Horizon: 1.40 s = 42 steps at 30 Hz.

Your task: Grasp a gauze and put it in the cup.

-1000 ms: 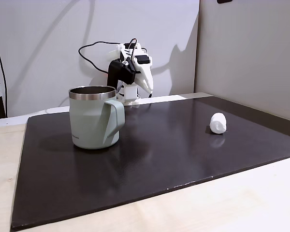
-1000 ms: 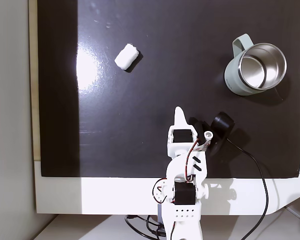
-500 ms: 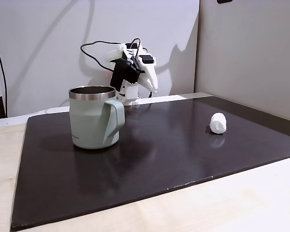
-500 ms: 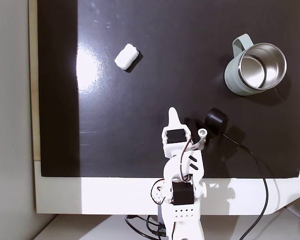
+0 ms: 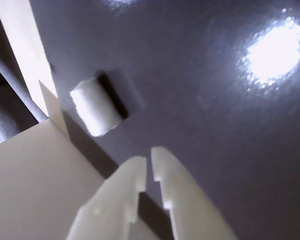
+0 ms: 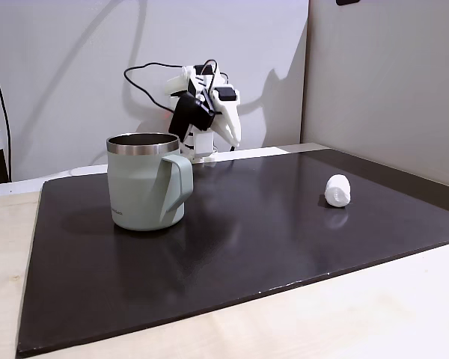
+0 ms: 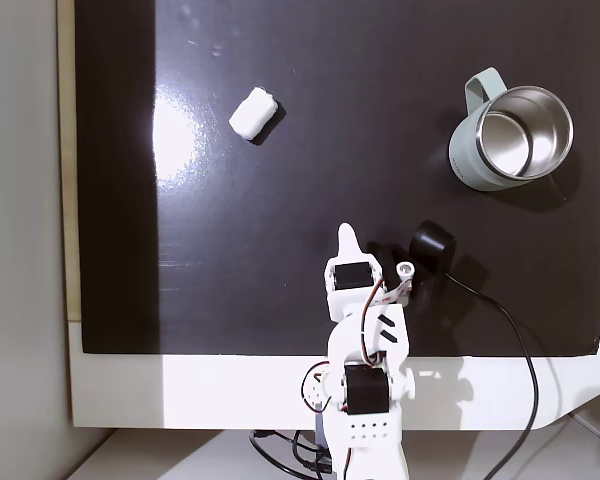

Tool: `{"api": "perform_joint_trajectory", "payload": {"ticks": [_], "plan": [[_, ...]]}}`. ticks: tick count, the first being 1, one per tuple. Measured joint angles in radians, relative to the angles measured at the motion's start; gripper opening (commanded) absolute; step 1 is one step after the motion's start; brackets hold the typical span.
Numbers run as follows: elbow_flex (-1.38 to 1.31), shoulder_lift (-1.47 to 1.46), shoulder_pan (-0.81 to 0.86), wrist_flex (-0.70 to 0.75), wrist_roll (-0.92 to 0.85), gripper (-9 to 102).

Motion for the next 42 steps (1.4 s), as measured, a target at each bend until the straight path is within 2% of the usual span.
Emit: {"api": "perform_joint_trajectory", "payload": {"ticks": [9, 13, 21, 30, 36, 42], "plan": [[-0.532, -0.522, -0.044, 0.103, -0.023, 0], [-0.811, -0.761, -0.13, 0.209, -0.091, 0], [-1.298, -1.264, -0.201, 0.417, -0.178, 2], [-2.051, -1.914, -0.218, 0.871, -0.252, 29], [-2.313, -2.102, -0.218, 0.917, -0.262, 33], [-2.453, -2.26, -0.255, 0.919, -0.262, 34]]}}
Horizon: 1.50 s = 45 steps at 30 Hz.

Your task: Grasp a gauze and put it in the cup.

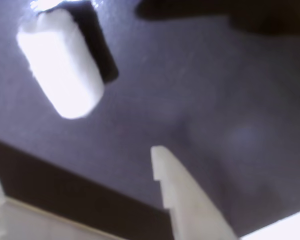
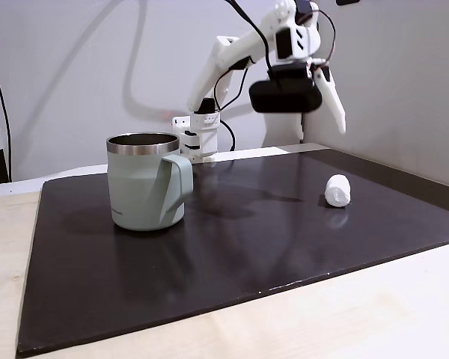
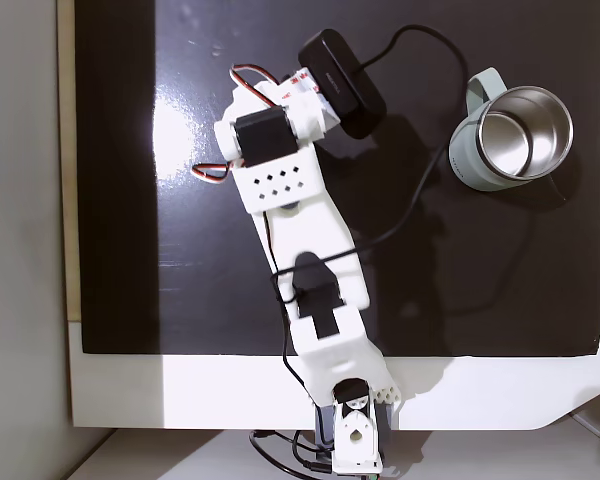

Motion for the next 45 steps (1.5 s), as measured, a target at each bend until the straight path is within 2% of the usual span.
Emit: {"api": "perform_joint_trajectory", "payload": {"ticks": [19, 35, 45], "plan": [[-0.426, -0.537, -0.058, -0.002, 0.0, 35], [-0.511, -0.597, -0.058, 0.0, 0.02, 6], [-0.494, -0.583, -0.058, 0.002, 0.049, 5]]}}
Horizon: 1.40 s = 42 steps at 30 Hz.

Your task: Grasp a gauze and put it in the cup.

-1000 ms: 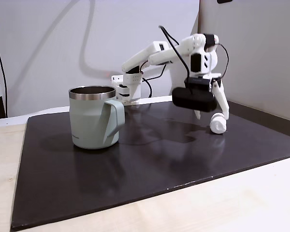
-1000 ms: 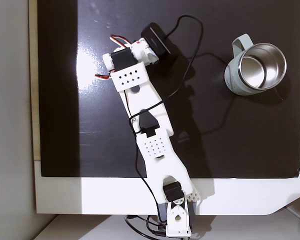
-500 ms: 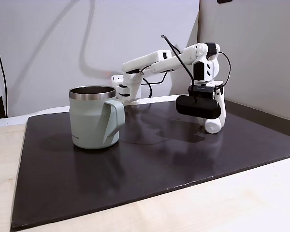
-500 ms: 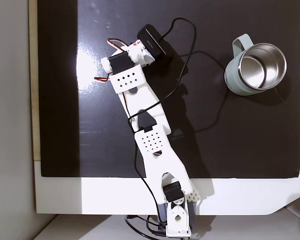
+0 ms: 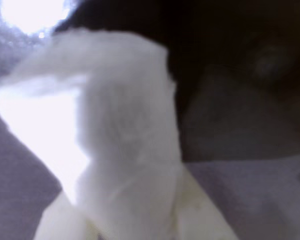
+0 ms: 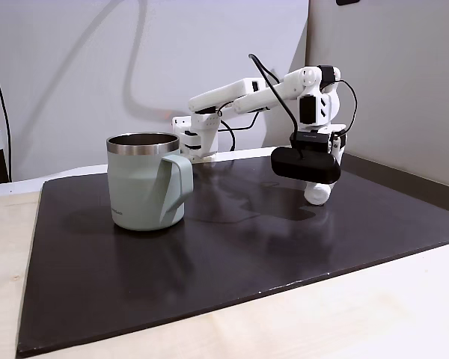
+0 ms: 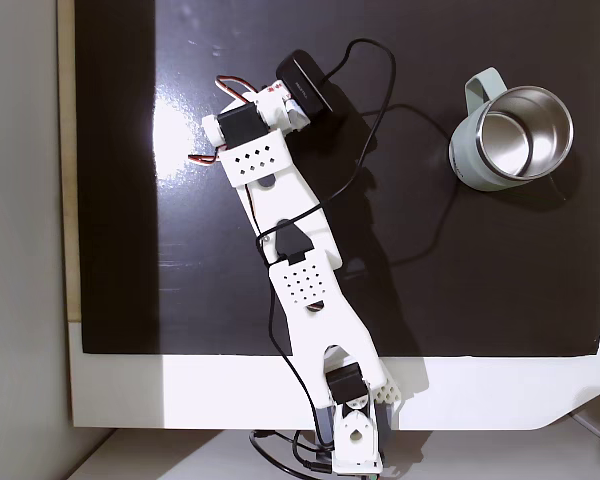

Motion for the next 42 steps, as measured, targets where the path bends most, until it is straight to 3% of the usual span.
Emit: {"api": "perform_joint_trajectory", "payload": {"ticks": [15, 22, 28, 42], "plan": [[0.385, 0.552, 0.071, 0.003, 0.017, 4], [0.518, 0.833, 0.29, 0.008, 0.02, 0], [0.534, 0.977, 0.534, 0.009, -0.021, 3], [0.486, 0.936, 0.899, 0.011, -0.181, 0]]}}
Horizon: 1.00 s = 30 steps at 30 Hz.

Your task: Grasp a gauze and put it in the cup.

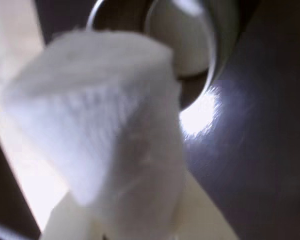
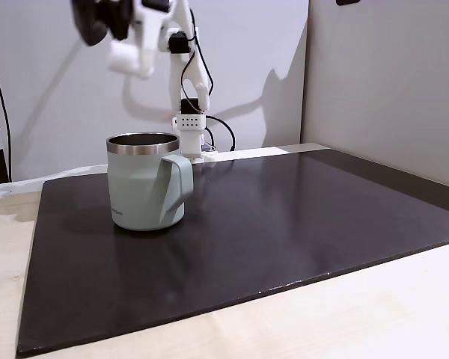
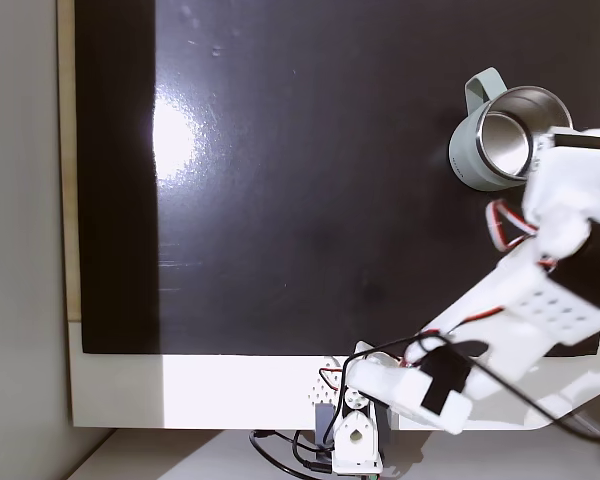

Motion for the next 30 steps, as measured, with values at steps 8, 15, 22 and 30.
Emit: {"api": "perform_joint_trajectory", "payload": {"ticks": [8, 15, 22, 30], "plan": [[-0.066, -0.144, 0.044, 0.0, -0.032, 0], [-0.077, -0.241, -0.002, 0.0, -0.064, 0], [-0.078, -0.291, -0.049, 0.0, -0.077, 0], [-0.078, -0.313, -0.043, 0.0, -0.077, 21]]}}
